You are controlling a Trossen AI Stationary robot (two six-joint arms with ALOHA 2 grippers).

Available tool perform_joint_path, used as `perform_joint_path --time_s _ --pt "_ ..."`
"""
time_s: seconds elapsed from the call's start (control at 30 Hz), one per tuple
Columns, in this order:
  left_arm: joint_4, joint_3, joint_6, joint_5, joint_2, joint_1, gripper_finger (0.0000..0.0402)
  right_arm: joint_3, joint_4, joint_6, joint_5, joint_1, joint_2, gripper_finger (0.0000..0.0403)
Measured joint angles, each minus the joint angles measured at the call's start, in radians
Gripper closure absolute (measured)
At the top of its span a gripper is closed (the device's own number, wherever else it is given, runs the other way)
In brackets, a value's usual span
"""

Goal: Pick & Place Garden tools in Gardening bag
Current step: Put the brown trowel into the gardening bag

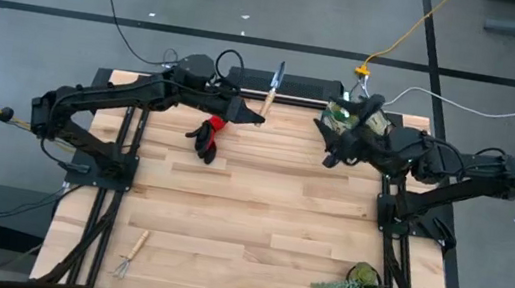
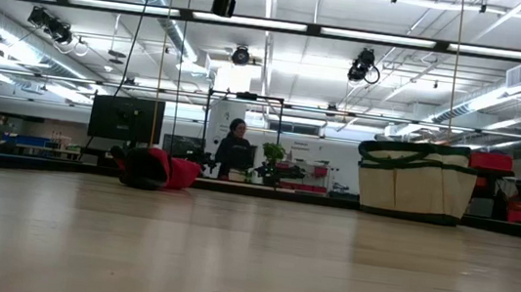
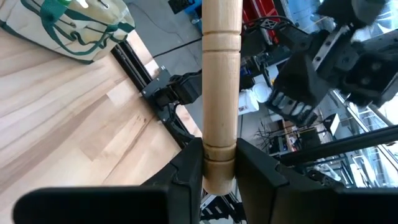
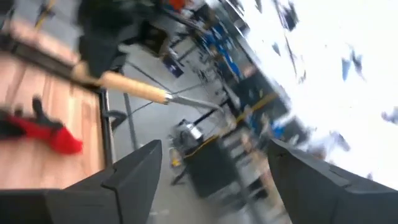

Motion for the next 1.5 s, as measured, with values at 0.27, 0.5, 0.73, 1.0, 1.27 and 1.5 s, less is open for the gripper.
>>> perform_joint_path --time_s 0.27,0.5,0.73,1.0,1.27,1.5 --pt "0.000 0.000 0.000 0.019 0.000 0.000 0.0316 0.000 -0.002 -0.489 -0.072 -0.003 0.062 0.0108" --pt "0.000 0.000 -0.022 0.059 0.000 -0.001 0.0314 0.000 0.002 -0.628 -0.076 -0.008 0.140 0.0108" --pt "0.005 0.000 -0.023 0.101 0.000 -0.001 0.0316 0.000 0.065 -0.679 -0.076 -0.016 0.199 0.0108" --pt "0.046 0.000 -0.050 0.170 0.000 -0.001 0.0316 0.000 0.162 -0.750 -0.128 -0.043 0.223 0.0108" --pt "0.065 0.001 -0.097 0.198 0.000 -0.001 0.0314 0.001 0.165 -0.807 -0.209 -0.067 0.225 0.0108" --pt "0.072 0.001 -0.128 0.206 0.017 -0.022 0.0316 0.001 0.167 -0.816 -0.209 -0.089 0.225 0.0108"
